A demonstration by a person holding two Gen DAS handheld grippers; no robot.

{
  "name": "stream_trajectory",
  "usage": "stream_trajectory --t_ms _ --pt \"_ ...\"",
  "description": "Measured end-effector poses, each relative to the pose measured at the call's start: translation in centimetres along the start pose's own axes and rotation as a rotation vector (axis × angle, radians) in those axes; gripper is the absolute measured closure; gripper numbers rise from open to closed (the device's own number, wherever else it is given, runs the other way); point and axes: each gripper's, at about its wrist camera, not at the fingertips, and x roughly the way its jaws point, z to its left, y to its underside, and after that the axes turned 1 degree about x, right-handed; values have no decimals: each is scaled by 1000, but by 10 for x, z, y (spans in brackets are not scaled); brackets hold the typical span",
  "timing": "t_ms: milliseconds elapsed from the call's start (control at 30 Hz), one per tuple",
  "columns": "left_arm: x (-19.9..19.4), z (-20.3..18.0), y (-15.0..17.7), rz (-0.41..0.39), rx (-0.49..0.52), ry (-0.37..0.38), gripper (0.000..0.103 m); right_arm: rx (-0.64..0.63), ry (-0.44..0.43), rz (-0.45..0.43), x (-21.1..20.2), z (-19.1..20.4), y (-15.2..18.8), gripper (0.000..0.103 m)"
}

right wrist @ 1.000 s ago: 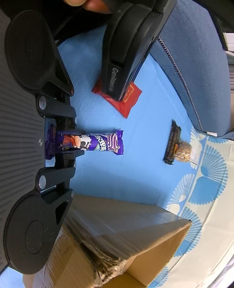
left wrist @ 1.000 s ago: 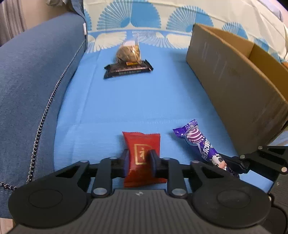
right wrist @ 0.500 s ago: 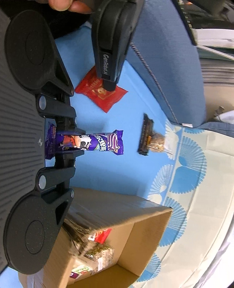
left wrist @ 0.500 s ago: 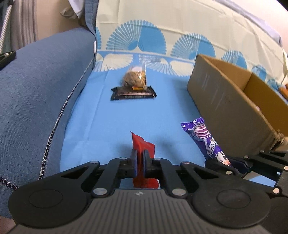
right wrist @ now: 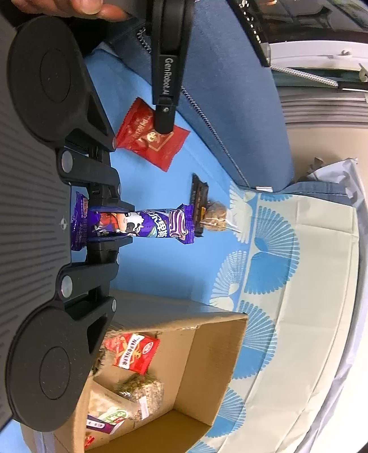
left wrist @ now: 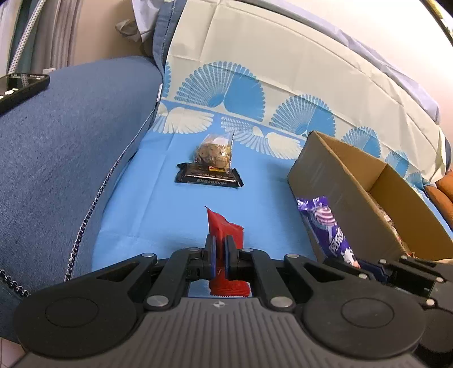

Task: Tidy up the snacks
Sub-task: 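Carry the red packet over the box with the left tool while the right tool carries the purple bar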

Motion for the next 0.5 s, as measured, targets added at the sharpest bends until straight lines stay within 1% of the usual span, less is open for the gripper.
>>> stream_trajectory --t_ms 100,200,300,500 --pt "-4 -1 0 2 2 23 98 1 -6 -27 -4 -1 -3 87" --pt "-6 0 -1 1 3 24 98 17 -20 -53 -9 -3 -9 87" --pt "-7 1 -3 7 -17 13 98 38 -34 -80 -13 -5 -15 87" --pt "-7 3 -7 53 -60 -26 98 87 -68 -129 -20 -14 -28 87"
